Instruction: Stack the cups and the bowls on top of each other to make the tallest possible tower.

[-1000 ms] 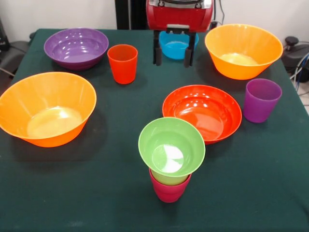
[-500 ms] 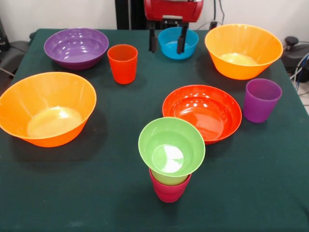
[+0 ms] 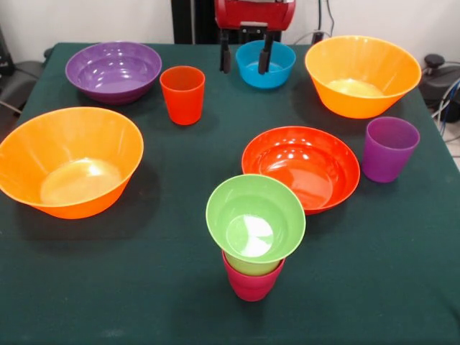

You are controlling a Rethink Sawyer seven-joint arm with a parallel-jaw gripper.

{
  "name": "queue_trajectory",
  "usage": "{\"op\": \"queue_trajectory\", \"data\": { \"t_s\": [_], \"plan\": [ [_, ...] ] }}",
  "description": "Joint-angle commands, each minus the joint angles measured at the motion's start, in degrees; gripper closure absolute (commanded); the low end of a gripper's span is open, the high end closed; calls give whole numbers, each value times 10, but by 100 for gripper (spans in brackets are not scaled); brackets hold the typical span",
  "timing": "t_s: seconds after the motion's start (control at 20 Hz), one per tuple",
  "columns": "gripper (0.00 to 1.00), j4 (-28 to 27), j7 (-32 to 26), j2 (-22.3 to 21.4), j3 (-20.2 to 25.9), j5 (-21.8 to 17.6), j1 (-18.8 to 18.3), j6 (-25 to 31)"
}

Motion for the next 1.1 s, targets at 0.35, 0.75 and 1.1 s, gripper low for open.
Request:
{"op": "queue_trajectory", "data": {
  "t_s": [0.35,0.75,1.1],
  "plan": [
    [0,35,-21,38,-12,-83,-22,-69],
    [0,51,-73,-1,28,-60,-70,-23],
    [0,34,-90,6,47,-54,-84,6]
  ]
}}
